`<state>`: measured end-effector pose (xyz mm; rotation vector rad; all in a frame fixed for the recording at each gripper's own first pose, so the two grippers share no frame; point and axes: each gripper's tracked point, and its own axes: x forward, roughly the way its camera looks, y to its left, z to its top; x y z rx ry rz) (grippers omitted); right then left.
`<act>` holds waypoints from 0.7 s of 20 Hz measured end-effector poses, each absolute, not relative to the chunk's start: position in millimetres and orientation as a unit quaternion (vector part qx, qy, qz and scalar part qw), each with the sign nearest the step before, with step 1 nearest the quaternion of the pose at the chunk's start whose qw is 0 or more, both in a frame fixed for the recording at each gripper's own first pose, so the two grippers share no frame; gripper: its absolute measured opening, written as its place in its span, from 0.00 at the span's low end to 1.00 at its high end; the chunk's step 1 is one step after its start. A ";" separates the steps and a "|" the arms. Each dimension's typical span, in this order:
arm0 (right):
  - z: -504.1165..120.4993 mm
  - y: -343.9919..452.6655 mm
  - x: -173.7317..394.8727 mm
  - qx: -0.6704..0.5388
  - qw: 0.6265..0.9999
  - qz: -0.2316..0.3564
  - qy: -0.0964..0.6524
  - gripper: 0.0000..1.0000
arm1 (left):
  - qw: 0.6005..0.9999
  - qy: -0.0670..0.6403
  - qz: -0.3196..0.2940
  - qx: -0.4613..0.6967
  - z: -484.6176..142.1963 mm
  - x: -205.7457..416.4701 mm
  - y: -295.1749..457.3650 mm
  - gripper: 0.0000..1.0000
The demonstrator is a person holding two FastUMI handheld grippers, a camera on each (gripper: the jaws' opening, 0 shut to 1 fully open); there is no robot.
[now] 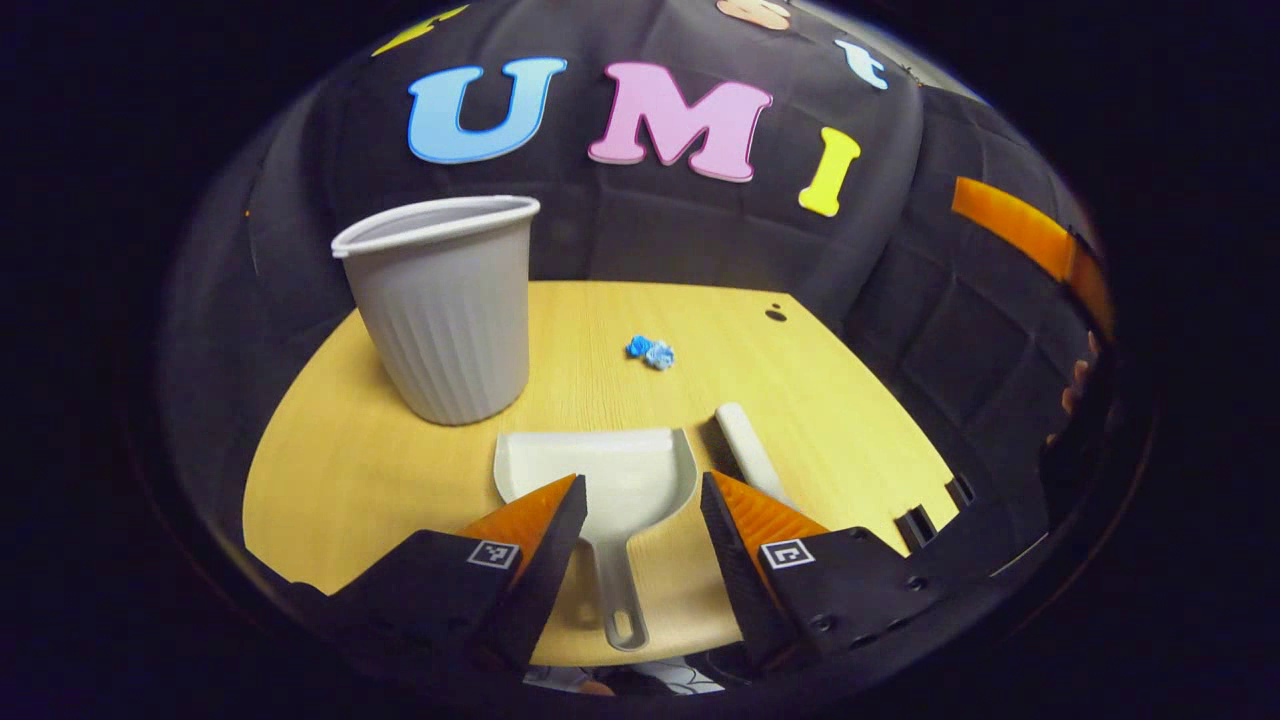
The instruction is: Pick up the small broom and dustpan from the desktop, sweep the trash into the dustpan with the broom, and then empty the trash into the garbage bin.
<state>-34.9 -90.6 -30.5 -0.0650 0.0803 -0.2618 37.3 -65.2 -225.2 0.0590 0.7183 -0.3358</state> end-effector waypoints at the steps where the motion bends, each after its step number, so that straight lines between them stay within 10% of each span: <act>1: -32.4 -96.2 -37.0 -0.030 0.990 -0.132 0.042 0.95 | 0.914 0.374 -0.155 0.029 -238.6 35.1 -62.2 0.71; 14: -103.7 -115.6 -53.2 0.087 0.986 -0.044 0.137 0.95 | 0.801 0.595 -0.037 0.058 -323.5 53.7 -52.0 0.71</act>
